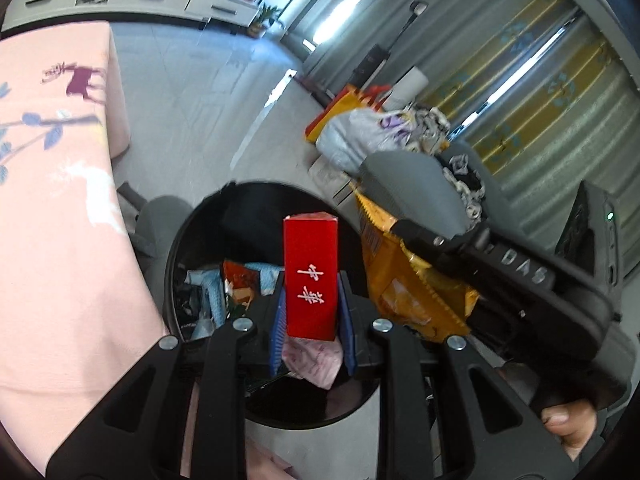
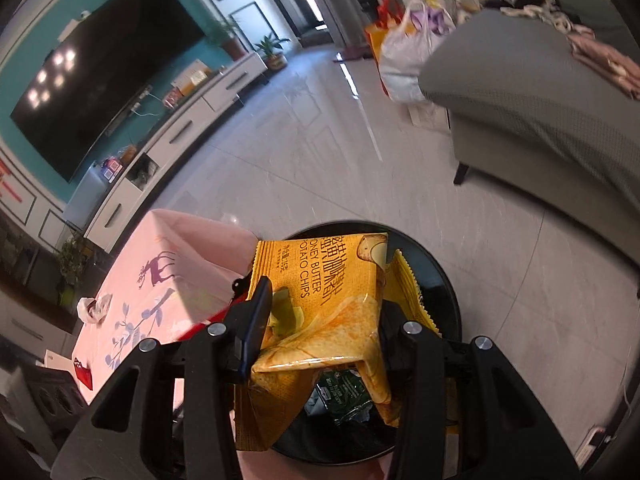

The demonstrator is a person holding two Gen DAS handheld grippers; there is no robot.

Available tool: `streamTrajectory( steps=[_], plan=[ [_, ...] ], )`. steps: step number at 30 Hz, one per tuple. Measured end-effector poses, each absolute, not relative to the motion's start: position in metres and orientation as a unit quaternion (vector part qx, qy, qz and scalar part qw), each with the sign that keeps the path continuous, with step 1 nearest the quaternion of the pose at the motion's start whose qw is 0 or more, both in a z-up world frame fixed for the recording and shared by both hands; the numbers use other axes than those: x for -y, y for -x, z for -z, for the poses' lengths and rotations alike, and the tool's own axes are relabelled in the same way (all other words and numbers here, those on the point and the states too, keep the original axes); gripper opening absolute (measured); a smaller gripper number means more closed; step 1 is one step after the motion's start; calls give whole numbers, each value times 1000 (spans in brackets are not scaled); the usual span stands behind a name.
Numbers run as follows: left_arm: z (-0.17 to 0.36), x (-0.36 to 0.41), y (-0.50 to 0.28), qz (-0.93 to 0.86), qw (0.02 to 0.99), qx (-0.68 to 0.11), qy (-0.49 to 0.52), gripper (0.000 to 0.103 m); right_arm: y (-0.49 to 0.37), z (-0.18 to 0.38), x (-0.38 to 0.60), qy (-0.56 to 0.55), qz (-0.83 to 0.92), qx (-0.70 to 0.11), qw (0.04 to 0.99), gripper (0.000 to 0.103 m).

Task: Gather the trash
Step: 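Carry the chip bag and red box over the black bin with both tools, then open both tools to drop the chip bag and red box into the bin, then move both tools back over the table toward the cup and ointment box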

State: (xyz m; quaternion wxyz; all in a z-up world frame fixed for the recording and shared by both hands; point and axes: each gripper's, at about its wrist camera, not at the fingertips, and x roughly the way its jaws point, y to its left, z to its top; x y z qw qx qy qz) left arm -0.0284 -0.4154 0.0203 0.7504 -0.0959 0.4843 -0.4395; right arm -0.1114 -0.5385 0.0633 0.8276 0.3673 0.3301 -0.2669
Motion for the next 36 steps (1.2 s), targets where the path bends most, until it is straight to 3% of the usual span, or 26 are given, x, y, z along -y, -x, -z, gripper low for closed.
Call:
streamTrajectory(
  steps=[15, 21, 28, 36],
  plan=[
    [-3, 416, 22, 418, 749, -510, 63, 25, 97, -40, 542, -402, 252, -366, 800, 54],
    [-11, 409, 24, 420, 752, -504, 67, 44, 97, -46, 541, -390, 270, -366, 801, 68],
    [-38, 373, 24, 408, 774, -477, 86, 84, 103, -63, 532, -378, 280, -342, 813, 80],
    [-82, 288, 19, 353, 823, -434, 96, 100, 94, -85, 505, -332, 286, -335, 834, 92]
  ],
)
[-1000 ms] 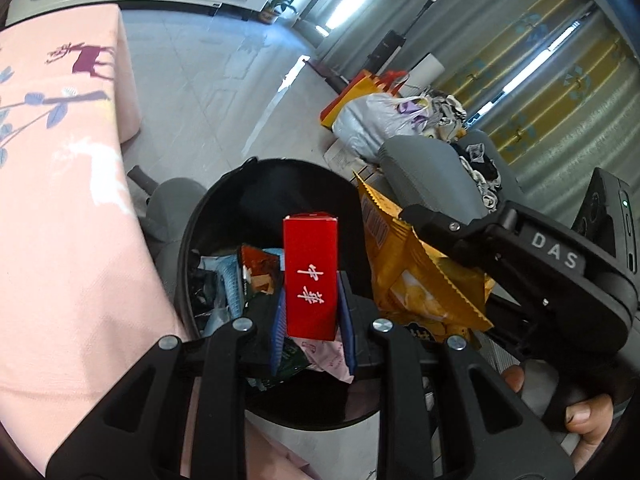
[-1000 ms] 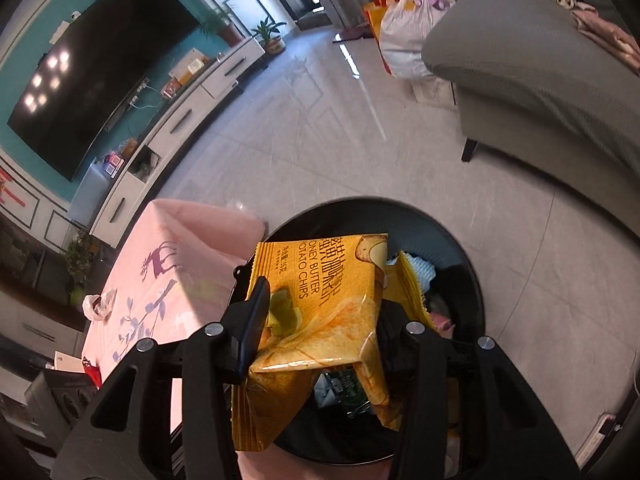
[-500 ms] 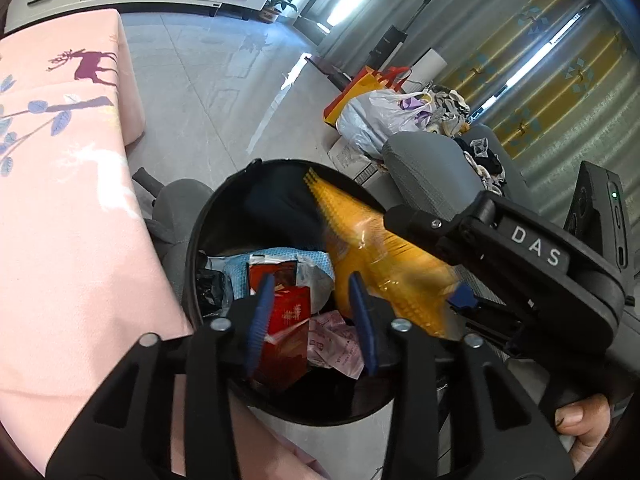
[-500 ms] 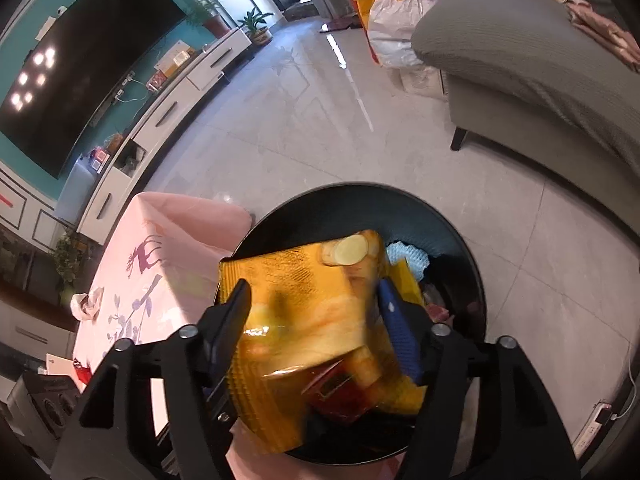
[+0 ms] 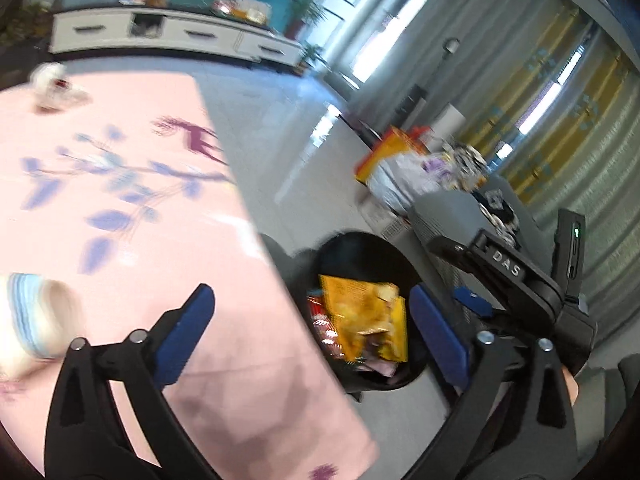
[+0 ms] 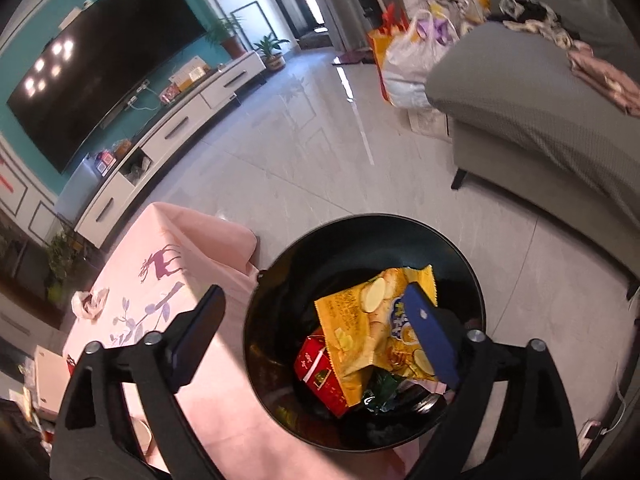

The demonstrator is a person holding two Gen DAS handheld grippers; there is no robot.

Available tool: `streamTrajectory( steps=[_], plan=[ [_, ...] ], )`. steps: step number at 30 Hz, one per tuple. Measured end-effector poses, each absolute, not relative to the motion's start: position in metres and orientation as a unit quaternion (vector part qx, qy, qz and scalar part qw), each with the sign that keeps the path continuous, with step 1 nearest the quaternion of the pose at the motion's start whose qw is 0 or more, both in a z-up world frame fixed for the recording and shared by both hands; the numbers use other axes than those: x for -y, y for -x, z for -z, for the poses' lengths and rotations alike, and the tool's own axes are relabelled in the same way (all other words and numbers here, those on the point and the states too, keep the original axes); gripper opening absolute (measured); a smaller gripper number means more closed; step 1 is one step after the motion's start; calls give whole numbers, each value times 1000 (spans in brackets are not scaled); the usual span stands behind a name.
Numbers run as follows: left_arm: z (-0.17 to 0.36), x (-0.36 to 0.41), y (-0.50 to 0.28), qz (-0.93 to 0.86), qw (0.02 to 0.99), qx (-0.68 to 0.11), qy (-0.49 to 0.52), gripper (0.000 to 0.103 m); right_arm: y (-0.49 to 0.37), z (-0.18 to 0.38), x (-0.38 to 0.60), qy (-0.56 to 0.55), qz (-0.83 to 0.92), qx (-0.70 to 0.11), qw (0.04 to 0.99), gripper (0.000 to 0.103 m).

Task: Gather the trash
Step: 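Move both tools back over the table toward the cup and ointment box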

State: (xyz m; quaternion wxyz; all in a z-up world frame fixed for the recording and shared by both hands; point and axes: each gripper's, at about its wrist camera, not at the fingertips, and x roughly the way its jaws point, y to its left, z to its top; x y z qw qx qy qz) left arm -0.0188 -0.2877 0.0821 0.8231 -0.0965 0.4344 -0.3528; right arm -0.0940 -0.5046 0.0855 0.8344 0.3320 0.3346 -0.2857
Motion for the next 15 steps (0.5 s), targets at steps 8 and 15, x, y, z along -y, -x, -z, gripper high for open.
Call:
streamTrajectory(
  steps=[8, 15],
  plan=[
    [-126, 174, 16, 273, 875, -388, 90, 100, 72, -120, 442, -237, 267, -310, 881, 100],
    [-133, 78, 12, 175, 907, -371, 93, 100, 47, -137, 368, -135, 227, -293, 919, 100]
  ],
)
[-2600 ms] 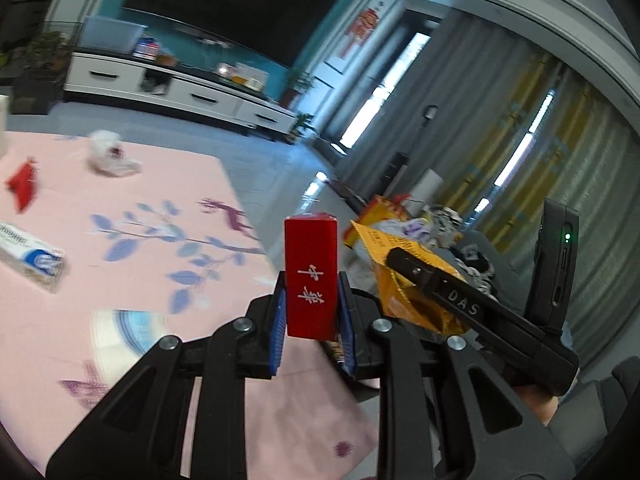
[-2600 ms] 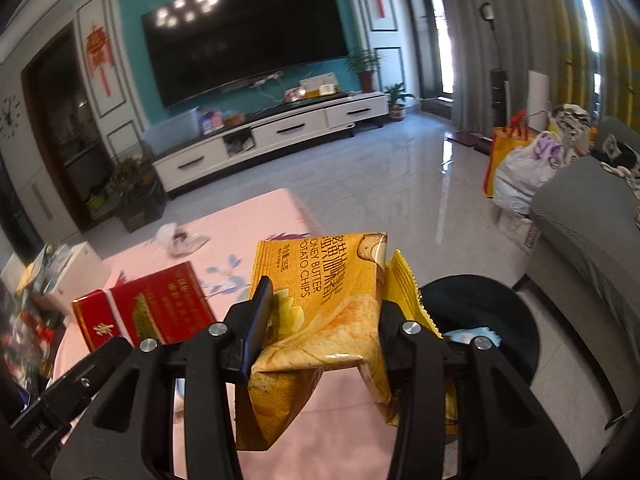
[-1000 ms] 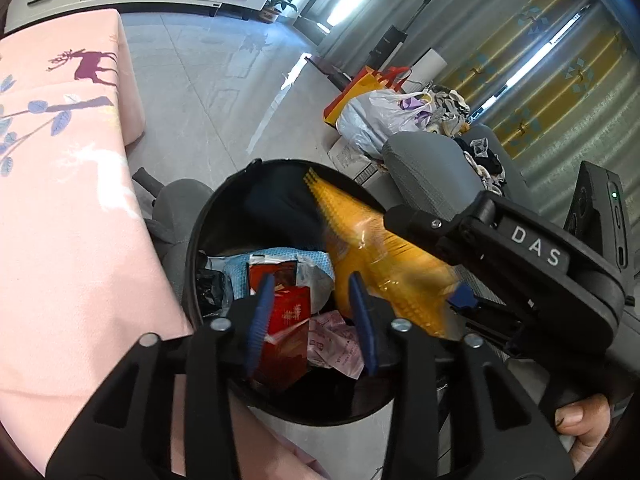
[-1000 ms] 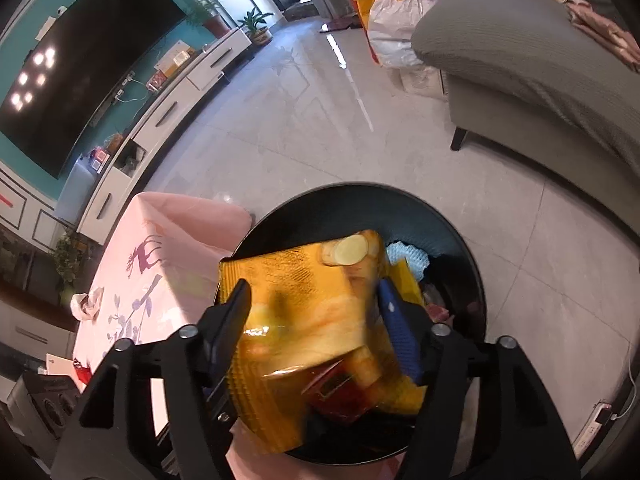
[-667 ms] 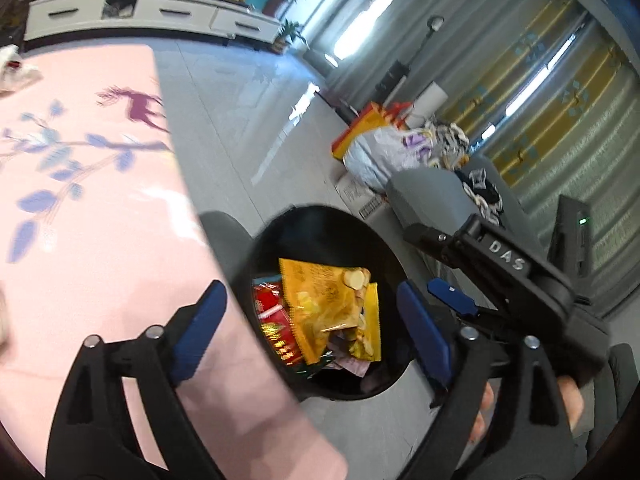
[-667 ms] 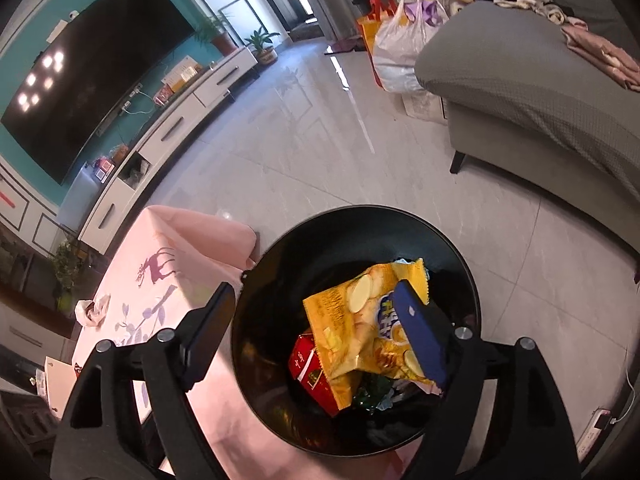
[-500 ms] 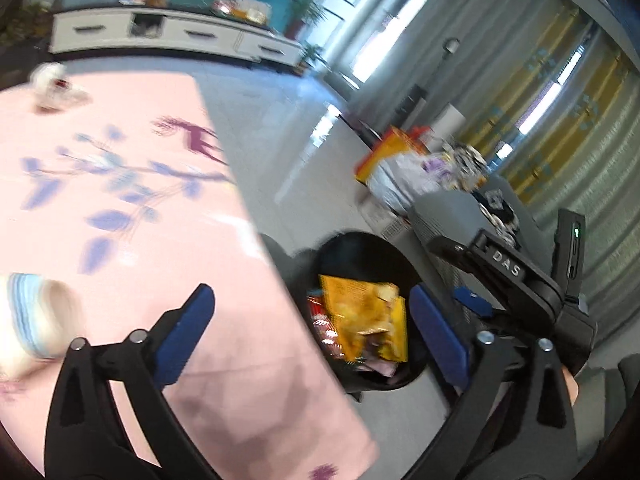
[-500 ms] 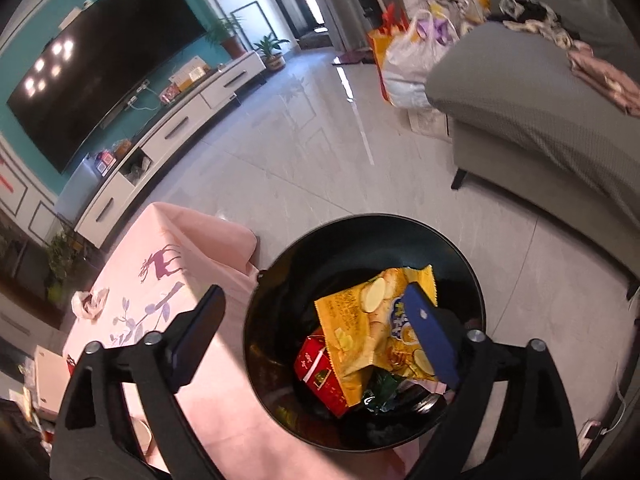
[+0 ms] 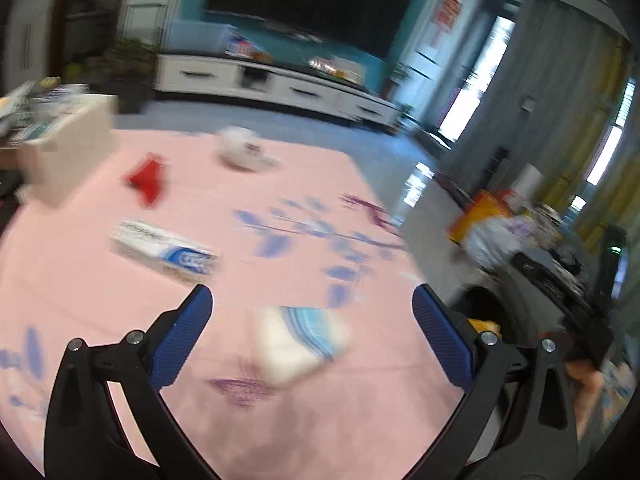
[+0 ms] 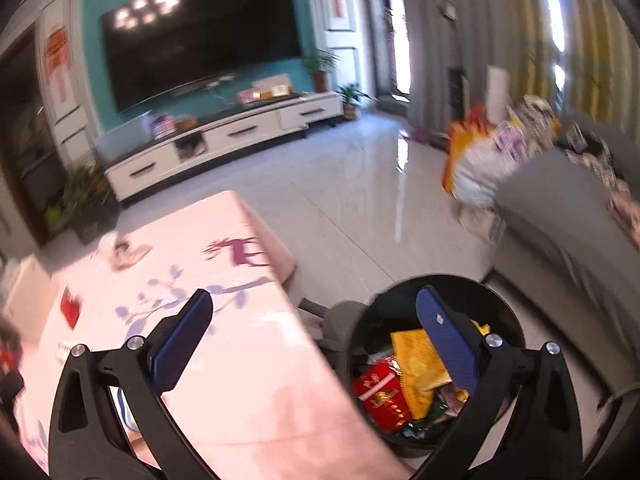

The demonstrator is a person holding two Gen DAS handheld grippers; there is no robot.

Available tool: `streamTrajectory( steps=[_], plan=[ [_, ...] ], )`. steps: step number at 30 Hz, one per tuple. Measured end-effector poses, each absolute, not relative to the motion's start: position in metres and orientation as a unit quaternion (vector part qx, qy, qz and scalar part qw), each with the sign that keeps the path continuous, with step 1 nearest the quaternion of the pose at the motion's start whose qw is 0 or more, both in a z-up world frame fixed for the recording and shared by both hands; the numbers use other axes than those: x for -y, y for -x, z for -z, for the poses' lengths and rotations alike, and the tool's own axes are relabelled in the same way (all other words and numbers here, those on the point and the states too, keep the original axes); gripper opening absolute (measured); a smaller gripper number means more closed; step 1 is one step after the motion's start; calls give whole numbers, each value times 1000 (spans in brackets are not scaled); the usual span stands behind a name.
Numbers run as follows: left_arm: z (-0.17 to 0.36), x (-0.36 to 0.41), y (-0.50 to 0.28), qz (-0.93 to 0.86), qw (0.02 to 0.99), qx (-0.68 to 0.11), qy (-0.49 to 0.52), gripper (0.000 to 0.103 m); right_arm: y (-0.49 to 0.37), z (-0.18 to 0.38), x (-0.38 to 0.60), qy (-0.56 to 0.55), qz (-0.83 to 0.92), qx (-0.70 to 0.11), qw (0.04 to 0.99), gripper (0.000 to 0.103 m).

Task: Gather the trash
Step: 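Move both tools back over the table toward the cup and ointment box, then grasp the white paper cup with the right tool while the left tool grasps the ointment box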

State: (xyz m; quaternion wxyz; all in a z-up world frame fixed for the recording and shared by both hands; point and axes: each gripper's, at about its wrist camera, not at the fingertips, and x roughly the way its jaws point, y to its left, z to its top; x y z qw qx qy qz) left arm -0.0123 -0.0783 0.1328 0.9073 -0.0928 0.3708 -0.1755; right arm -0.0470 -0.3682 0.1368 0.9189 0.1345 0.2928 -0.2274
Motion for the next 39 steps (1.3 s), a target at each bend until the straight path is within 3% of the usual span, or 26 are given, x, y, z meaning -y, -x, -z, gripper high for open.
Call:
streamTrajectory(
  steps=[6, 13, 20, 39],
  plan=[
    [-109, -4, -4, 51, 921, -365, 125, 100, 21, -118, 303, -88, 182, -311, 929, 100],
    [-98, -43, -13, 21, 910, -381, 162, 100, 5, -95, 250, -23, 136, -338, 931, 100],
    [-90, -78, -23, -7, 896, -390, 214, 100, 2, -83, 220, -31, 90, -344, 934, 100],
    [-62, -85, -45, 0, 866, -453, 212, 100, -19, -52, 169, -13, -10, -426, 904, 100]
  ],
)
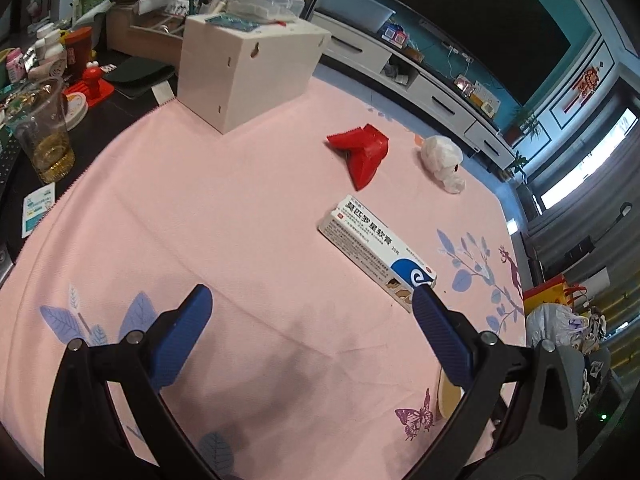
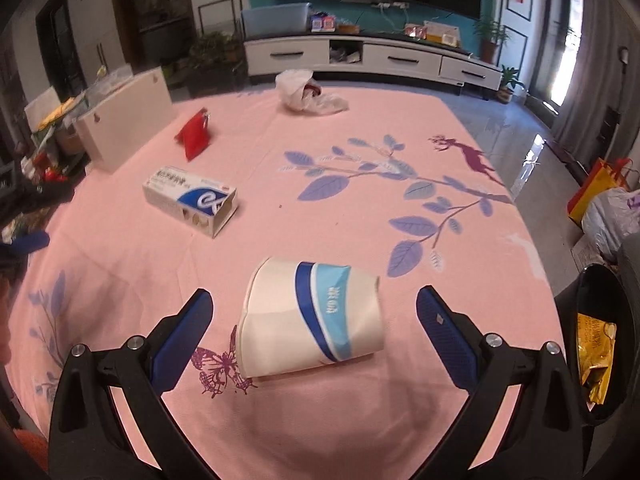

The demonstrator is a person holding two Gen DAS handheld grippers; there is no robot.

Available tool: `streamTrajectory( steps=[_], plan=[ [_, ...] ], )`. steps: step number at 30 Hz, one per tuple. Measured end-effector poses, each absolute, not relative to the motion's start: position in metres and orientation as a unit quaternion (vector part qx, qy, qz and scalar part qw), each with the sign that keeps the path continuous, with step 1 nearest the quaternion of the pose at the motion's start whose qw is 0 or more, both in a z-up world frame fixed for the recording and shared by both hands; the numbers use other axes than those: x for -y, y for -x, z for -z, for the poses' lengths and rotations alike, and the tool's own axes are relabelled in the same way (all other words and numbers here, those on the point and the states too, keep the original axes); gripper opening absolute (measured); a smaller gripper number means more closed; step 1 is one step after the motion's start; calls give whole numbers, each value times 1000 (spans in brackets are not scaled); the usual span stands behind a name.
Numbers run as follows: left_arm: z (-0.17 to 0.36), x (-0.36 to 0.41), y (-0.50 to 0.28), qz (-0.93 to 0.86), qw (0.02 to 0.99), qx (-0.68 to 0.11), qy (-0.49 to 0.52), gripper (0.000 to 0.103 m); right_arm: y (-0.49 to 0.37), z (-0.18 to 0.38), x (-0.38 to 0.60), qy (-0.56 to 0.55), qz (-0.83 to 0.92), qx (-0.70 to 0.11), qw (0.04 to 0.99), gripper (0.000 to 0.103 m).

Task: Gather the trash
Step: 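Grasp the white paper cup with the right tool while the left tool grasps the ointment box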

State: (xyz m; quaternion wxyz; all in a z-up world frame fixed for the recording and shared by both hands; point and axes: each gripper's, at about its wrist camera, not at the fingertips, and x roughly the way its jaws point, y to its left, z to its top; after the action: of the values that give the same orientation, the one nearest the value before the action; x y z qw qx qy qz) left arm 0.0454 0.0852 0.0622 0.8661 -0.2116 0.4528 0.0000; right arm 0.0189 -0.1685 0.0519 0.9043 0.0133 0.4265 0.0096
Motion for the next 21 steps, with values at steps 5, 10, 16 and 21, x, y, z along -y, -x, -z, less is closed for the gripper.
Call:
streamTrajectory(
  steps=[5, 10, 16, 21],
  plan=[
    [-52, -76, -60, 25, 847, -482, 222, 100, -29, -37, 159, 8, -12, -452, 892, 99],
    [-43, -60, -77, 38, 827, -505, 243, 100, -37, -31, 159, 7, -14, -464, 886, 99],
    [-32, -32, -106, 25, 810, -522, 265, 99, -46, -25, 161, 6, -25, -487, 873, 84],
    [-26, -9, -143, -7, 799, -546, 253, 89, -48, -25, 173, -6, -27, -493, 869, 83]
  ],
)
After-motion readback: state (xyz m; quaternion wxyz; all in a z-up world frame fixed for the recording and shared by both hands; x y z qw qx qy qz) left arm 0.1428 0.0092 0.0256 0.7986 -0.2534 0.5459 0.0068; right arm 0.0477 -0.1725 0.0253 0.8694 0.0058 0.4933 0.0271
